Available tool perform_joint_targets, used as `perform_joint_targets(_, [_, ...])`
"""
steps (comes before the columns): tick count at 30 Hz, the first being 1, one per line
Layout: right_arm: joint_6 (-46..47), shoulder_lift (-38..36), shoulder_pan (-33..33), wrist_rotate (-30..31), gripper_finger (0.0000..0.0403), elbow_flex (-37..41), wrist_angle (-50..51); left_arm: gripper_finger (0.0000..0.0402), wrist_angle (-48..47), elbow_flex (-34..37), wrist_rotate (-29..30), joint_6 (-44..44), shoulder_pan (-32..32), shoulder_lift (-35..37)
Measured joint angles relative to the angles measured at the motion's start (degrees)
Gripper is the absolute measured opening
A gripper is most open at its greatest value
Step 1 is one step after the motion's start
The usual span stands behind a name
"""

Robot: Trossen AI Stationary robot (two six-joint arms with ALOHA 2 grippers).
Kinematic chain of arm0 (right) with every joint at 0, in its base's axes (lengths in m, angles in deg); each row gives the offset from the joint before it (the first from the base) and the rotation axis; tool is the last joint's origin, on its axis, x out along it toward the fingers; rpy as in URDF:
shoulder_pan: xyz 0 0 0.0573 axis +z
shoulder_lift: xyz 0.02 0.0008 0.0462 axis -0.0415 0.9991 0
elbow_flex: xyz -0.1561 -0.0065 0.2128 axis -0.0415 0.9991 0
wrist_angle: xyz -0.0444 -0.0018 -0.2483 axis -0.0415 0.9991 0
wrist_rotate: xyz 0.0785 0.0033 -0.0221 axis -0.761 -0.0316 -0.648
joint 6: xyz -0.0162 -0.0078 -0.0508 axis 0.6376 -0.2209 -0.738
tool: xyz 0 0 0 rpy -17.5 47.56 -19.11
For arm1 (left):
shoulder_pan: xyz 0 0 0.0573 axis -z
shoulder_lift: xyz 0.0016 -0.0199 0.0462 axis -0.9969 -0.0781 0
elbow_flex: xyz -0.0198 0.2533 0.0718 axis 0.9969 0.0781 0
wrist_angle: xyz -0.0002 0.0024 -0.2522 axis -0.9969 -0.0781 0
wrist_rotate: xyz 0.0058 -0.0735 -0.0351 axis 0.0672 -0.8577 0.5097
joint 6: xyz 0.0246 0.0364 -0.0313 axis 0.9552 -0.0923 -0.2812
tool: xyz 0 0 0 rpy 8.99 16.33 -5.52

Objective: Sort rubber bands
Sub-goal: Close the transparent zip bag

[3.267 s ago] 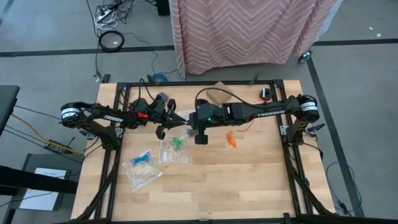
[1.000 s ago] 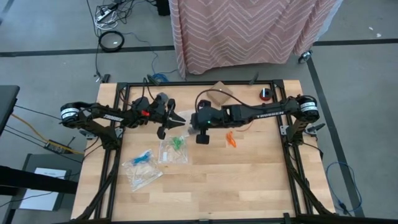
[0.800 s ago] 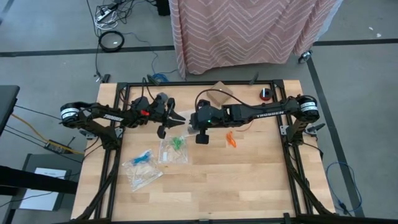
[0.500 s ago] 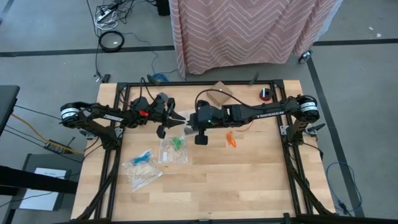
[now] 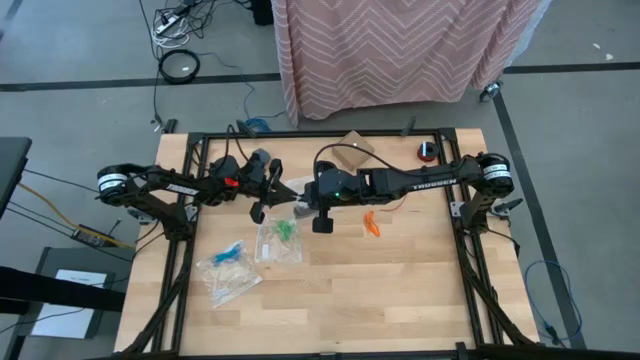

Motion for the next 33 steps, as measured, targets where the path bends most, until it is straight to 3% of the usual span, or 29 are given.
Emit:
perform_joint_targets(10, [0.02,0.00,0.00,-0.01,0.0000,-0.02,0.21,0.0006,2.96,0.00,-0.72,-1.49,0.00,0.00])
perform_joint_targets(19, [-0.94,0.04,0.00,-0.11,0.0000,-0.02,-0.10,0.0007,2.53,0.00,-2.21,-2.99,0.00,0.00])
perform_joint_targets(33, [-1.40,0.04,0.00,0.04,0.0000,-0.02,-0.77,0.0054,2.57,0.00,-2.50,-2.65,-0.01,-0.02])
